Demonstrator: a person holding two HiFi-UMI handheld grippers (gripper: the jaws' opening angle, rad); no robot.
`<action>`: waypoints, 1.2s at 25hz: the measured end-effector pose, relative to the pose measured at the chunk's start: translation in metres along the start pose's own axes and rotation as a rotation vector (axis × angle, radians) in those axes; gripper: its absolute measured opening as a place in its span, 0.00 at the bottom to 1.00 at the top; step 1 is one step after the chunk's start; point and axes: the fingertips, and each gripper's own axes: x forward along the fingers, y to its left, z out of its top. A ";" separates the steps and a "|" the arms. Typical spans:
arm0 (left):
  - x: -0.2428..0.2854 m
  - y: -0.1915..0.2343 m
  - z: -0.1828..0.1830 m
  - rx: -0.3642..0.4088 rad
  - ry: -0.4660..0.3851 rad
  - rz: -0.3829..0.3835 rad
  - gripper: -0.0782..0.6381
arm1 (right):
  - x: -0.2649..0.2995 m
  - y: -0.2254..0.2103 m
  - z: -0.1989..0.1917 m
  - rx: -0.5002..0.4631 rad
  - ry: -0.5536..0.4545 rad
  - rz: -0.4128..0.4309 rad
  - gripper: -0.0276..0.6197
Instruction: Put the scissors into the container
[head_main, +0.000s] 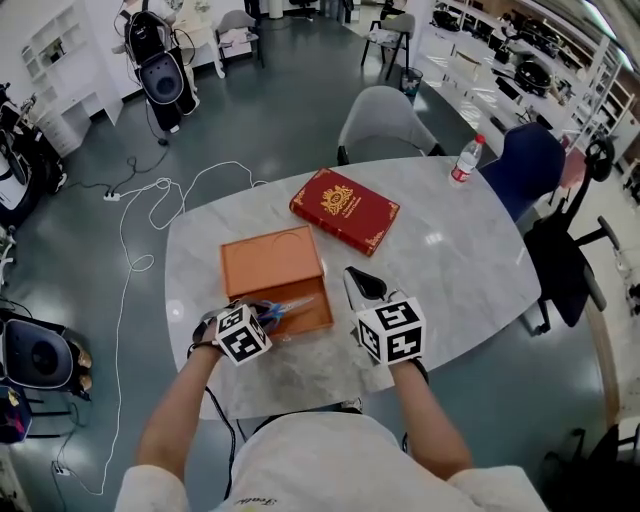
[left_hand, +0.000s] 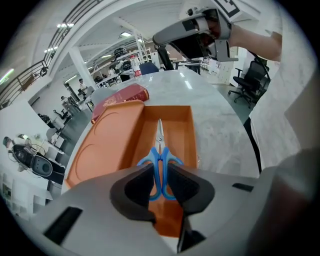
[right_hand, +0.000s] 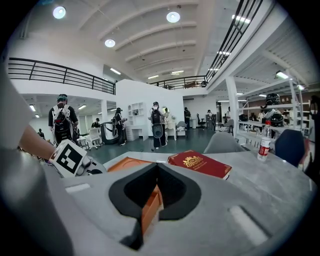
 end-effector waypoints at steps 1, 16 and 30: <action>0.003 -0.001 0.000 0.004 0.007 -0.005 0.22 | 0.000 -0.001 0.000 -0.001 0.000 -0.003 0.05; 0.022 -0.001 -0.003 0.032 0.097 -0.039 0.22 | 0.001 -0.011 -0.001 -0.013 0.012 -0.008 0.05; 0.030 -0.003 -0.014 0.020 0.159 -0.062 0.23 | 0.003 -0.013 -0.004 -0.010 0.017 0.000 0.05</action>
